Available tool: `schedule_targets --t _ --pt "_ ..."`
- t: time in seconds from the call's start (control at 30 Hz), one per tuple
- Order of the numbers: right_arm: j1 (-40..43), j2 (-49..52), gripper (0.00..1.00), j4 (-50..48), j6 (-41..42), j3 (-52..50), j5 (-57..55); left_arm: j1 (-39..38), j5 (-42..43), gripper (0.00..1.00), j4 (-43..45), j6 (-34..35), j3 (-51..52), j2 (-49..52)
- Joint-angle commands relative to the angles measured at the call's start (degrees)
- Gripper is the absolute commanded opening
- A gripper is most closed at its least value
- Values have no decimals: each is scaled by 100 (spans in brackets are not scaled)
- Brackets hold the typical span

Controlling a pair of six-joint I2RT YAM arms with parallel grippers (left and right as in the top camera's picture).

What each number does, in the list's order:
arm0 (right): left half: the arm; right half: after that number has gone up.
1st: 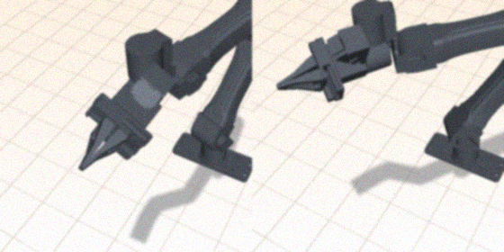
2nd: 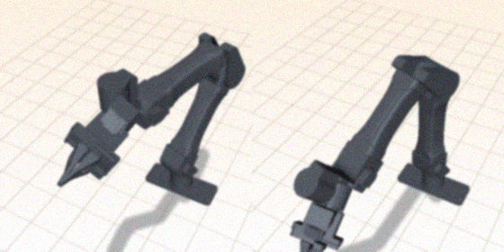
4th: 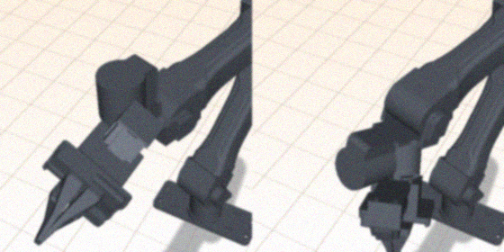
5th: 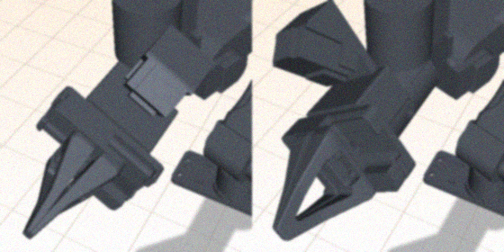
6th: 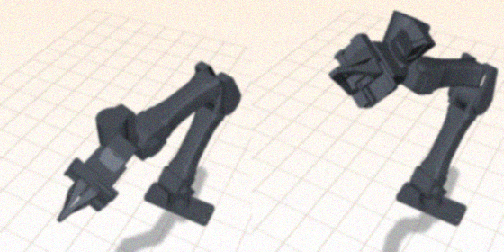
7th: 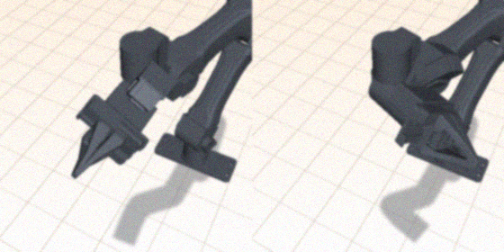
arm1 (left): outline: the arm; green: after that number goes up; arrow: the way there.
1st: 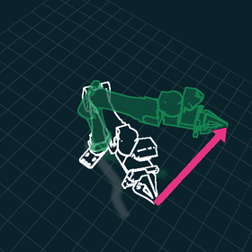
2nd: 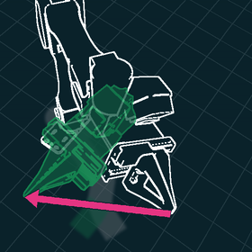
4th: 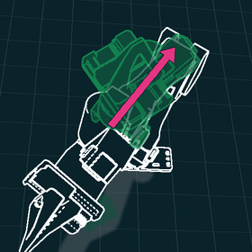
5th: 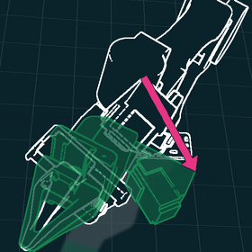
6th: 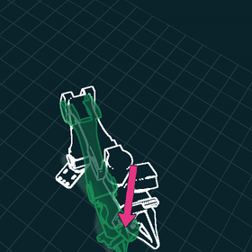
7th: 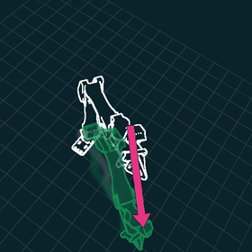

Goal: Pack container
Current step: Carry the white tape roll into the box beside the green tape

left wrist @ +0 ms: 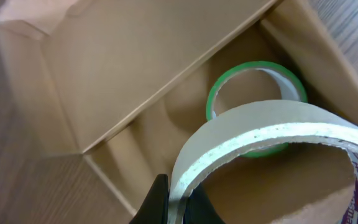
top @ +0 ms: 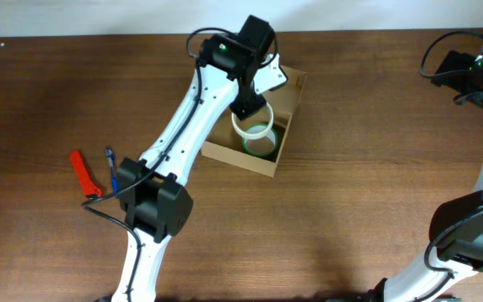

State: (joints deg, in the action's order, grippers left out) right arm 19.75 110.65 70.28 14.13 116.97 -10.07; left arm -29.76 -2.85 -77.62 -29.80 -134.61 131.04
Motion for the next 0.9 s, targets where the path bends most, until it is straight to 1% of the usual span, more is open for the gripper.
schedule_targets --t 0.0,0.07,0.2,0.73,0.87 --pt "15 -44 99 2 -20 101 -50 2 -33 2 269 -157 352 -118" --pt "15 -44 99 2 -20 101 -50 2 122 2 525 -157 595 -105" --pt "15 -44 99 0 -20 101 -50 0 264 2 654 -133 811 -20" --pt "15 -44 99 2 -20 101 -50 -197 372 2 929 -133 824 776" --pt "15 -44 99 0 -20 101 -52 -212 420 2 975 -131 824 848"
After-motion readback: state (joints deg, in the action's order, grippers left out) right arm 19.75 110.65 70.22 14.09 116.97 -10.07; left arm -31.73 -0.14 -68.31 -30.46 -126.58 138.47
